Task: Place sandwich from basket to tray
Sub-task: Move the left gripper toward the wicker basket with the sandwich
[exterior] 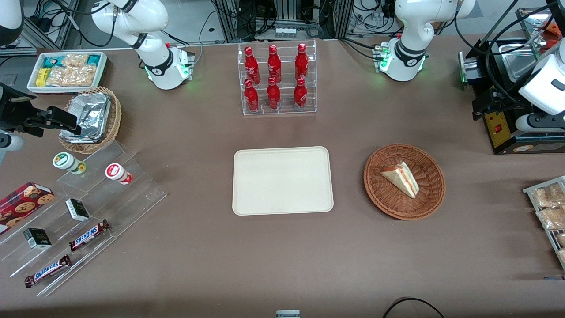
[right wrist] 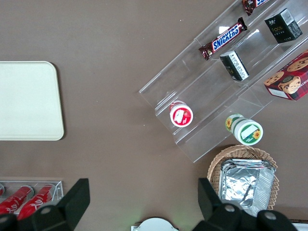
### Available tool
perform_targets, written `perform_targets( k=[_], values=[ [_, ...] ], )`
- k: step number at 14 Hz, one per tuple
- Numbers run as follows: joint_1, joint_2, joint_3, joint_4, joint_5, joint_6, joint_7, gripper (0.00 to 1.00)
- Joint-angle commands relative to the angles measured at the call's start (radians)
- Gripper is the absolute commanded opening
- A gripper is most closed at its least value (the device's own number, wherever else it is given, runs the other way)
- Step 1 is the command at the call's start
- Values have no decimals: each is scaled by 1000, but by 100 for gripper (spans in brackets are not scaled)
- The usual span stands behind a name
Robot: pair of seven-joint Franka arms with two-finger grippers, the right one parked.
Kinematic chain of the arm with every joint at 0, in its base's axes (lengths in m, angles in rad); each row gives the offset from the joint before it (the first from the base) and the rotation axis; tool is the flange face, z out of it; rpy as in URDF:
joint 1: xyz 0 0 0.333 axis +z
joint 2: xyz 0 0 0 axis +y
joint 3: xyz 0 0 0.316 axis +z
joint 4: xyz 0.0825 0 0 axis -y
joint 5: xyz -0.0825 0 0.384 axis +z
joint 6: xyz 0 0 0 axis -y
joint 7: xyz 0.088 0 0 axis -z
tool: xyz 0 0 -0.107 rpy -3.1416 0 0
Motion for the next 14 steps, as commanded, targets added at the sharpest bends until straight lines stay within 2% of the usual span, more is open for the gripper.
perform_targets(
  k=[1,7,11,14],
  values=[
    [-2,-6,6,-2,-11,0,15,100],
    [2,91,6,-35,-1,73,-9,100],
    [-7,54,-2,-288,0,355,-197,100],
    [-28,19,-14,-463,-1,553,-450,100]
  ],
)
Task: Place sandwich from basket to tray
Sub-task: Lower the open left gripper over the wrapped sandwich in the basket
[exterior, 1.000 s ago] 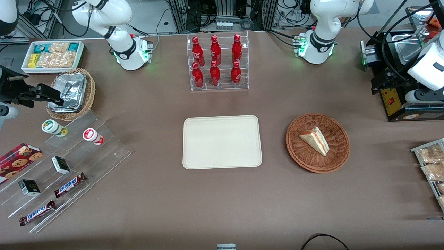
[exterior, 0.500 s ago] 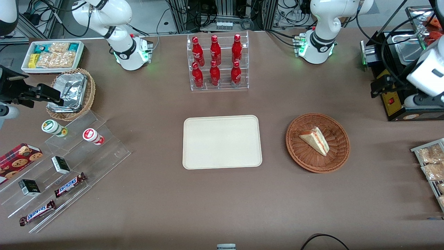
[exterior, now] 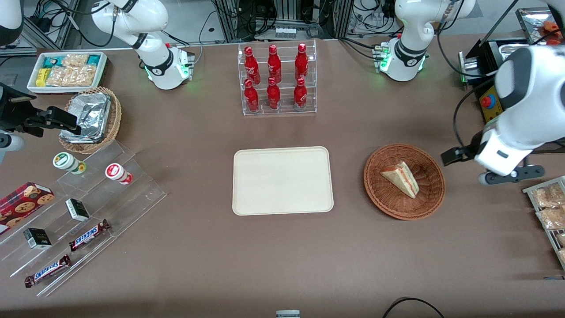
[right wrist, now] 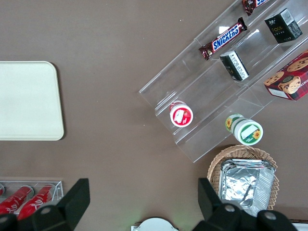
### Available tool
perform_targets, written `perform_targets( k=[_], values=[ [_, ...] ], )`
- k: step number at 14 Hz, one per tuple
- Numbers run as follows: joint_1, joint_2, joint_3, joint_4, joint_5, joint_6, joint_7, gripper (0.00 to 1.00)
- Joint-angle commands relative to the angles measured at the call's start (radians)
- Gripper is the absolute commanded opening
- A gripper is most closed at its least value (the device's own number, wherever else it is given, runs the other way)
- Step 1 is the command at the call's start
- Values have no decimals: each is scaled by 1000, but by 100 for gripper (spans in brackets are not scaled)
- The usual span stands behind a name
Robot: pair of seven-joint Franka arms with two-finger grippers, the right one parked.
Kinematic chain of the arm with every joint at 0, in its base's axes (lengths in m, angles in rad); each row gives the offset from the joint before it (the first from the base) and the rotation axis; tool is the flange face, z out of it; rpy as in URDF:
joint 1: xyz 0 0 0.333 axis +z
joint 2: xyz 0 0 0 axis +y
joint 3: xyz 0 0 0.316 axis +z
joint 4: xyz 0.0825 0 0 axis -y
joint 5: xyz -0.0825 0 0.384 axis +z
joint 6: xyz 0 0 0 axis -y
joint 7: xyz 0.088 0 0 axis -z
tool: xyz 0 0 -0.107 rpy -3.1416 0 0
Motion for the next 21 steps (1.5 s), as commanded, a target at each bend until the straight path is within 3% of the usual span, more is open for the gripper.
perform_targets(
  k=[1,6,21],
  values=[
    [-23,-82,-4,-186,-3,167,-215,100],
    [-27,-61,-65,-333,-4,410,-576,100],
    [-43,100,-79,-444,-4,587,-617,100]
  ],
)
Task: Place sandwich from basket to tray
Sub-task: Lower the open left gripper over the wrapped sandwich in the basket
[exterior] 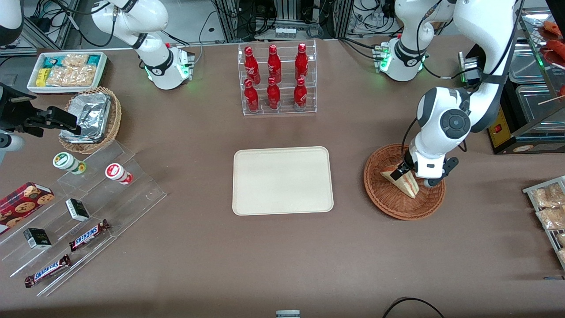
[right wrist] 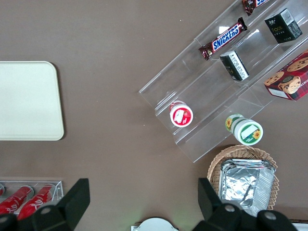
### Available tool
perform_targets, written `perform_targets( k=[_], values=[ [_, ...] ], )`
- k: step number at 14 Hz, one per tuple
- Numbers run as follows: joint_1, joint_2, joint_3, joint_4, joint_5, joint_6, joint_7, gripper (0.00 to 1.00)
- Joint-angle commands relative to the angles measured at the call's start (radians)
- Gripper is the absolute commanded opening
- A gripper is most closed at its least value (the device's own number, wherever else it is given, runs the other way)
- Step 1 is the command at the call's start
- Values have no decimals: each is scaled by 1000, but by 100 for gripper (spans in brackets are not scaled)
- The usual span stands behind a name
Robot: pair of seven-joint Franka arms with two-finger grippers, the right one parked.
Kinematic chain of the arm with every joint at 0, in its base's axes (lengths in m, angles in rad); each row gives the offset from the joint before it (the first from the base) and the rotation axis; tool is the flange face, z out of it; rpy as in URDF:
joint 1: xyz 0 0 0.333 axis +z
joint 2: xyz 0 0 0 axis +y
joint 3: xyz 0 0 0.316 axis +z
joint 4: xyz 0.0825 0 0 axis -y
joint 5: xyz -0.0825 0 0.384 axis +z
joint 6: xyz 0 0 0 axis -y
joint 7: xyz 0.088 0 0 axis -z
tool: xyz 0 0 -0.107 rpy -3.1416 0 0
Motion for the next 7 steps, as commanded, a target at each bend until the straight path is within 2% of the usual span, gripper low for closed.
perform_targets(
  k=[1,7],
  values=[
    [-4,11,1,-10,-4,25,-21,100],
    [-4,48,1,-8,-4,60,-21,99]
  ],
)
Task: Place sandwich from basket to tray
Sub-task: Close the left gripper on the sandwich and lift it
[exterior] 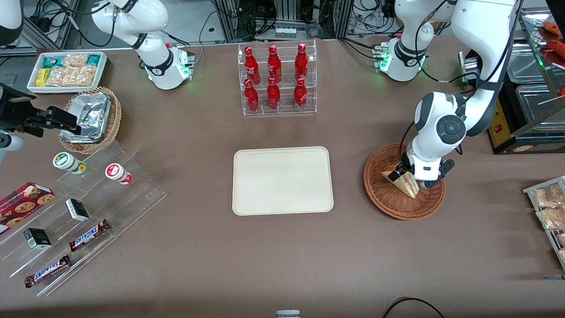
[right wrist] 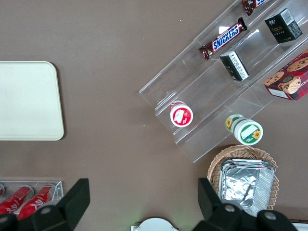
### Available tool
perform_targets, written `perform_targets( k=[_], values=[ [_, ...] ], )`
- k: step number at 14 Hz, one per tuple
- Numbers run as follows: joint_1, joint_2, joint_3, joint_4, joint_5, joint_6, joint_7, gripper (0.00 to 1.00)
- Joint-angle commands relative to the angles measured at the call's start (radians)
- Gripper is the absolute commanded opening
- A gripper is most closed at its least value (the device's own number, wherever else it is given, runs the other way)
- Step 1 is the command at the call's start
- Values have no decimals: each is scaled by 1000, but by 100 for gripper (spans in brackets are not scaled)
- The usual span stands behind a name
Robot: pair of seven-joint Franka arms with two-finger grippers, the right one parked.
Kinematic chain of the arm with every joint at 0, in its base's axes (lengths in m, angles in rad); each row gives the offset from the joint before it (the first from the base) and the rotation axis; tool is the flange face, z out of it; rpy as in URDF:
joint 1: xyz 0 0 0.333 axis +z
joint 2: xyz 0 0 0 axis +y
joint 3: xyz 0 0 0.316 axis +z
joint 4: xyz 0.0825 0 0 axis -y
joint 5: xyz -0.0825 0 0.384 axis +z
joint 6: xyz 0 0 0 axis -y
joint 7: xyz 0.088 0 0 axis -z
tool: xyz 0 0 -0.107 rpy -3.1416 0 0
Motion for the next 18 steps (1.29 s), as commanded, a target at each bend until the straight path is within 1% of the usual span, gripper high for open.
perform_targets(
  k=[1,3,4,7,8,10,13,14,16,18],
  values=[
    [-4,16,1,-8,-4,38,-18,89],
    [-4,13,0,-6,-4,35,-18,20],
    [-4,12,1,-3,-4,32,-17,0],
    [-2,-17,0,6,-6,13,-12,0],
    [-4,-46,0,27,-4,-45,-4,0],
    [-5,-86,-22,142,0,-256,6,0],
    [-17,-73,-78,389,0,-509,6,0],
    [-33,-47,-94,475,0,-563,8,0],
    [-82,4,-115,599,-9,-600,61,0],
    [-146,42,-137,653,-18,-596,83,0]
  ],
)
